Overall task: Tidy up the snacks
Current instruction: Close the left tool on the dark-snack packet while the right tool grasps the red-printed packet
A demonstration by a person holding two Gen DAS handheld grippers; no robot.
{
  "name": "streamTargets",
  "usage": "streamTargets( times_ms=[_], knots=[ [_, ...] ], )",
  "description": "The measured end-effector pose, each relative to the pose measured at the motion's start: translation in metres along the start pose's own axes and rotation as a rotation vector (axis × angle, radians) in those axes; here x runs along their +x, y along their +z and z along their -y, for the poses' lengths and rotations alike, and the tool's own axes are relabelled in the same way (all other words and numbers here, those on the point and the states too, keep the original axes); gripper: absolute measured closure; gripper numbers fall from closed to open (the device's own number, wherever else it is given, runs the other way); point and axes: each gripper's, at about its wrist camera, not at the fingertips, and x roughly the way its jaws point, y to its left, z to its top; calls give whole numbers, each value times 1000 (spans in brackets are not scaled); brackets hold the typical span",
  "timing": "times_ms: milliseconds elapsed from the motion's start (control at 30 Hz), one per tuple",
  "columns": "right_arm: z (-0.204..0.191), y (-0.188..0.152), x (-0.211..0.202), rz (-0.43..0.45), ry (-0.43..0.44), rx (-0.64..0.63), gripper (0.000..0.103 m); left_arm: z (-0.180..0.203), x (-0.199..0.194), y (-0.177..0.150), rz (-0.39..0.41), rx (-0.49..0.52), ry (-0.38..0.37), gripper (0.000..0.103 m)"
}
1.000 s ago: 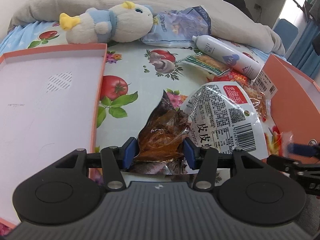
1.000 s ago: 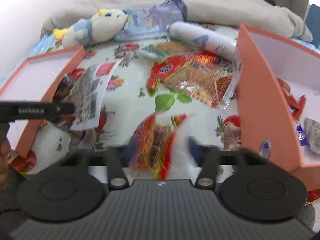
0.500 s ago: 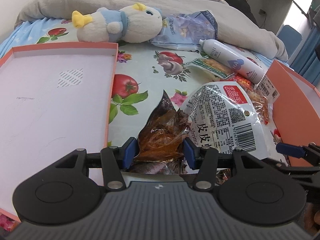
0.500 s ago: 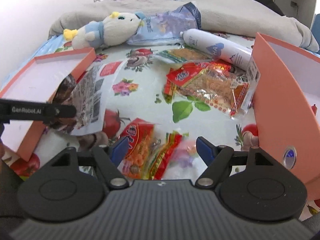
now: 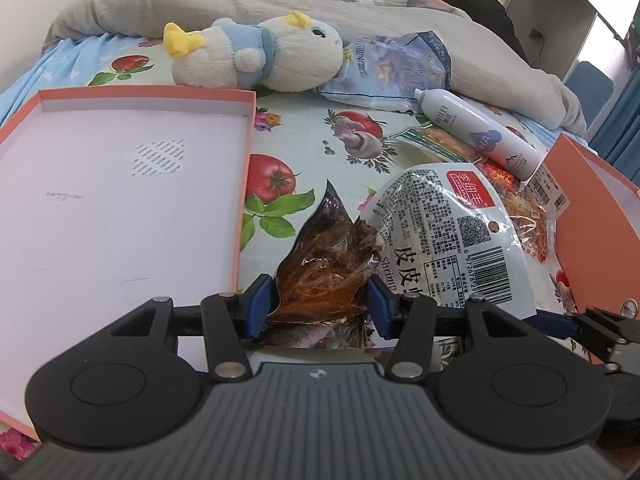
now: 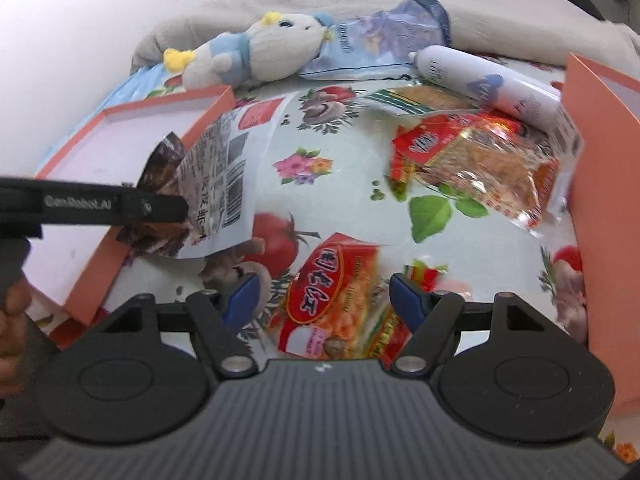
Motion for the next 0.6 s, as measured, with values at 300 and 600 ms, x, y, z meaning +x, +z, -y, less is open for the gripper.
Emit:
streamTargets(
  times_ms=[300, 600],
  knots=[
    [-12, -9, 14, -22, -5, -84, 38, -3, 0, 0, -5, -17, -4, 46],
    [-9, -2, -3, -3, -18, -60, 74, -1, -1, 2, 0, -16, -1, 46]
  ],
)
